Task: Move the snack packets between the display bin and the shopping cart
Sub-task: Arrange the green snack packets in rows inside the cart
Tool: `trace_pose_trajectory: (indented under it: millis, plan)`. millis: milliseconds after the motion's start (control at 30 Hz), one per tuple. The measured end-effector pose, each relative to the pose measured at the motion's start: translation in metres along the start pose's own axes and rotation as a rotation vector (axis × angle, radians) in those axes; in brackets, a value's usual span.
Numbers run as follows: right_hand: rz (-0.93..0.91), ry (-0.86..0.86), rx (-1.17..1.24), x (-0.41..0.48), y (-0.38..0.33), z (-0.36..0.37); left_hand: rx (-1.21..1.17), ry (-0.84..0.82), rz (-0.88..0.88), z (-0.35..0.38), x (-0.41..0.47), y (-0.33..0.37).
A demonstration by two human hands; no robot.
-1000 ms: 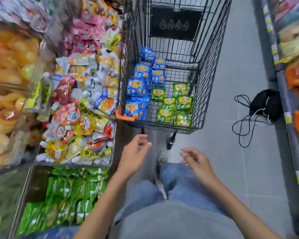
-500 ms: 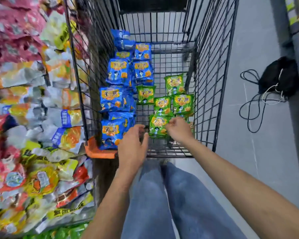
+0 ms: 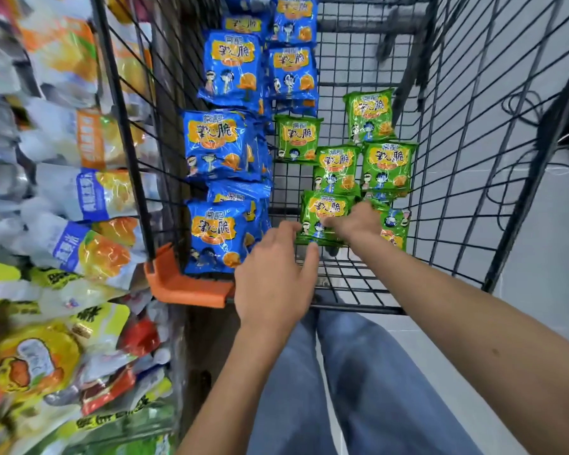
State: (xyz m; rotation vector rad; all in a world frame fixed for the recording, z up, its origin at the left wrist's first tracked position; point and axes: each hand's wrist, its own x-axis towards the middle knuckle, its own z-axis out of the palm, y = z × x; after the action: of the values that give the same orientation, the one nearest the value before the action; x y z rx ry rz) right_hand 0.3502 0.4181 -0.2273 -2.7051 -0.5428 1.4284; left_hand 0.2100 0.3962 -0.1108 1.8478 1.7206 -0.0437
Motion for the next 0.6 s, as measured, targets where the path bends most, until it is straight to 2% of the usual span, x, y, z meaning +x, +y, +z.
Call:
trace_pose_trajectory:
  millis: [167,300,367,433,533,600]
  plan:
    - [-0.004,-0.121,0.114,-0.015,0.0,-0.016,-0.1,-0.11,-0.084,-0.003,0.005,-0.001]
    - [-0.17,-0.243,0.361,-0.043,0.002,-0.042,-0.408,-0.201,-0.154,-0.007,0.019,-0.003]
    - [-0.258,-0.36,0.49,-0.06,0.001,-0.052,-0.551,-0.208,-0.181,-0.011,0.028,-0.002]
    - [-0.318,-0.517,0.56,-0.072,-0.005,-0.058,-0.673,-0.172,-0.194,-0.017,0.036,0.0]
    - [-0.357,-0.706,0.623,-0.073,-0.027,-0.065,-0.884,-0.021,-0.212,-0.027,0.048,-0.001]
    - [-0.335,-0.747,0.753,-0.056,-0.046,-0.065,-0.968,0.048,-0.237,-0.036,0.057,-0.006]
